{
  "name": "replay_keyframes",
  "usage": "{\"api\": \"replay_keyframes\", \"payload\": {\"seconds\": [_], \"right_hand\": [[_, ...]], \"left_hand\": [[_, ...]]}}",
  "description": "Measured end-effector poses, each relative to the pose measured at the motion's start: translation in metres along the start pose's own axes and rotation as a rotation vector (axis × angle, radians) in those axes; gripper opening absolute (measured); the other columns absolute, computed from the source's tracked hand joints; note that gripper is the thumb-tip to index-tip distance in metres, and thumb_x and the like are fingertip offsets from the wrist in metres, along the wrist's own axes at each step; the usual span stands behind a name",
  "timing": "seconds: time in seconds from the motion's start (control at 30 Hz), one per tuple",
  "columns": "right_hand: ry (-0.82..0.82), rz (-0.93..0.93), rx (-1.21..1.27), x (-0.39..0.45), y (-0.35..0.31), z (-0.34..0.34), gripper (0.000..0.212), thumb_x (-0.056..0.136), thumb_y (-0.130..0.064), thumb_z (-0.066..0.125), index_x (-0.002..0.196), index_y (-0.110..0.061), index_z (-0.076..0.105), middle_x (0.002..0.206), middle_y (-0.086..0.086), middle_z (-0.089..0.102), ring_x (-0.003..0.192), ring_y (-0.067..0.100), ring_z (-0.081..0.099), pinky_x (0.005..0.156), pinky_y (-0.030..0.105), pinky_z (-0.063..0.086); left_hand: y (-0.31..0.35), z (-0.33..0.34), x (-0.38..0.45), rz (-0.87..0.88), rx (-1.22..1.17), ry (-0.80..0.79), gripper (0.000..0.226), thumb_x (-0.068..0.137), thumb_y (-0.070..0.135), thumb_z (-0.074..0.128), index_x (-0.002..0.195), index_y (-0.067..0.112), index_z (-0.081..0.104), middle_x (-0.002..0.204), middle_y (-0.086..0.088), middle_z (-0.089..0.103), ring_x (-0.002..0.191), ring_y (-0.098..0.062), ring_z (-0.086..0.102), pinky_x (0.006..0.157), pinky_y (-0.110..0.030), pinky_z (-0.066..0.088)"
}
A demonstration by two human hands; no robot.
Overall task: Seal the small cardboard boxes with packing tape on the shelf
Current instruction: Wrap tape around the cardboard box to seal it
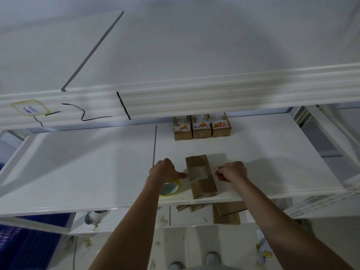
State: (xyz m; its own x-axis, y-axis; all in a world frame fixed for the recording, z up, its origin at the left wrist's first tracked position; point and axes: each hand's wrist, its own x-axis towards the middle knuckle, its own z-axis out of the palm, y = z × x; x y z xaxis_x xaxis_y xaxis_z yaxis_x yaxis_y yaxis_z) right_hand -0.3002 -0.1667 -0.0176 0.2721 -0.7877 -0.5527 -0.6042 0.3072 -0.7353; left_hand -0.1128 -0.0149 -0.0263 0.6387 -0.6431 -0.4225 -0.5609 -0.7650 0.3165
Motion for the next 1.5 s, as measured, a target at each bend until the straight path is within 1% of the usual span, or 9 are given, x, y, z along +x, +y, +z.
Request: {"api": "replay_keyframes", "payload": {"seconds": [0.4, 0.6, 0.83, 0.97, 1.13, 1.27, 1.37, 1.43, 1.5], "right_hand": [[0.011, 0.090, 0.032, 0.004, -0.001, 0.004, 0.020, 0.084, -0.014, 0.080, 0.082, 0.005, 0.074, 0.075, 0.014, 0.075, 0.068, 0.023, 0.073, 0.076, 0.036, 0.063], [0.013, 0.121, 0.011, 0.010, -0.002, 0.007, 0.022, 0.084, -0.016, 0.080, 0.085, 0.005, 0.074, 0.078, 0.014, 0.076, 0.075, 0.024, 0.076, 0.077, 0.037, 0.063], [0.004, 0.202, 0.011, 0.019, -0.001, 0.012, 0.026, 0.082, -0.014, 0.082, 0.087, 0.009, 0.071, 0.078, 0.018, 0.075, 0.067, 0.025, 0.073, 0.073, 0.039, 0.063], [-0.004, 0.215, 0.012, 0.021, 0.002, 0.014, 0.026, 0.082, -0.015, 0.082, 0.086, 0.009, 0.072, 0.075, 0.018, 0.074, 0.056, 0.022, 0.068, 0.065, 0.036, 0.063], [-0.002, 0.135, -0.034, 0.016, 0.006, 0.017, 0.027, 0.080, -0.016, 0.084, 0.083, 0.008, 0.072, 0.077, 0.019, 0.074, 0.065, 0.026, 0.071, 0.069, 0.041, 0.064], [-0.042, 0.093, -0.046, 0.013, 0.005, 0.018, 0.030, 0.077, -0.015, 0.087, 0.088, 0.008, 0.071, 0.081, 0.022, 0.072, 0.072, 0.033, 0.073, 0.064, 0.045, 0.063], [-0.005, 0.016, -0.141, 0.009, 0.003, 0.017, 0.027, 0.079, -0.017, 0.085, 0.086, 0.002, 0.066, 0.079, 0.015, 0.068, 0.076, 0.032, 0.071, 0.070, 0.045, 0.063], [0.023, -0.075, -0.240, 0.009, 0.002, 0.015, 0.024, 0.081, -0.019, 0.083, 0.086, -0.004, 0.066, 0.080, 0.013, 0.066, 0.081, 0.030, 0.069, 0.074, 0.041, 0.062], [0.027, -0.181, -0.325, 0.011, 0.003, 0.016, 0.016, 0.082, -0.018, 0.080, 0.090, -0.006, 0.072, 0.087, 0.011, 0.072, 0.082, 0.024, 0.067, 0.068, 0.030, 0.054]], "left_hand": [[-0.001, 0.001, 0.008, 0.006, 0.040, 0.002, 0.066, 0.065, 0.081, 0.068, 0.081, 0.018, 0.064, 0.075, 0.005, 0.064, 0.060, -0.008, 0.056, 0.058, -0.024, 0.041], [-0.002, 0.003, 0.011, -0.010, 0.036, -0.013, 0.067, 0.064, 0.082, 0.067, 0.084, 0.018, 0.066, 0.077, 0.005, 0.065, 0.059, -0.009, 0.056, 0.057, -0.023, 0.042], [0.000, 0.005, 0.012, -0.010, 0.048, -0.010, 0.070, 0.063, 0.082, 0.069, 0.087, 0.017, 0.067, 0.079, 0.004, 0.067, 0.062, -0.010, 0.059, 0.057, -0.023, 0.043], [0.003, 0.005, 0.012, -0.017, 0.057, -0.001, 0.072, 0.062, 0.080, 0.072, 0.094, 0.015, 0.068, 0.083, 0.002, 0.068, 0.064, -0.012, 0.060, 0.059, -0.024, 0.044], [0.006, 0.005, 0.011, -0.025, 0.089, 0.014, 0.071, 0.063, 0.078, 0.073, 0.096, 0.015, 0.067, 0.086, 0.002, 0.067, 0.069, -0.015, 0.060, 0.061, -0.026, 0.043], [0.007, 0.006, 0.011, -0.021, 0.105, 0.020, 0.073, 0.063, 0.077, 0.074, 0.100, 0.015, 0.067, 0.086, 0.002, 0.065, 0.074, -0.018, 0.061, 0.068, -0.030, 0.049], [0.008, 0.006, 0.011, -0.026, 0.112, 0.020, 0.073, 0.062, 0.076, 0.075, 0.100, 0.015, 0.065, 0.086, 0.000, 0.065, 0.075, -0.019, 0.062, 0.074, -0.033, 0.054], [0.009, 0.006, 0.011, -0.026, 0.122, 0.022, 0.073, 0.063, 0.076, 0.075, 0.100, 0.014, 0.065, 0.087, 0.000, 0.066, 0.076, -0.020, 0.062, 0.077, -0.034, 0.055], [0.010, 0.006, 0.011, -0.029, 0.128, 0.022, 0.074, 0.062, 0.077, 0.075, 0.102, 0.015, 0.065, 0.091, -0.002, 0.068, 0.077, -0.021, 0.062, 0.080, -0.036, 0.056]]}}
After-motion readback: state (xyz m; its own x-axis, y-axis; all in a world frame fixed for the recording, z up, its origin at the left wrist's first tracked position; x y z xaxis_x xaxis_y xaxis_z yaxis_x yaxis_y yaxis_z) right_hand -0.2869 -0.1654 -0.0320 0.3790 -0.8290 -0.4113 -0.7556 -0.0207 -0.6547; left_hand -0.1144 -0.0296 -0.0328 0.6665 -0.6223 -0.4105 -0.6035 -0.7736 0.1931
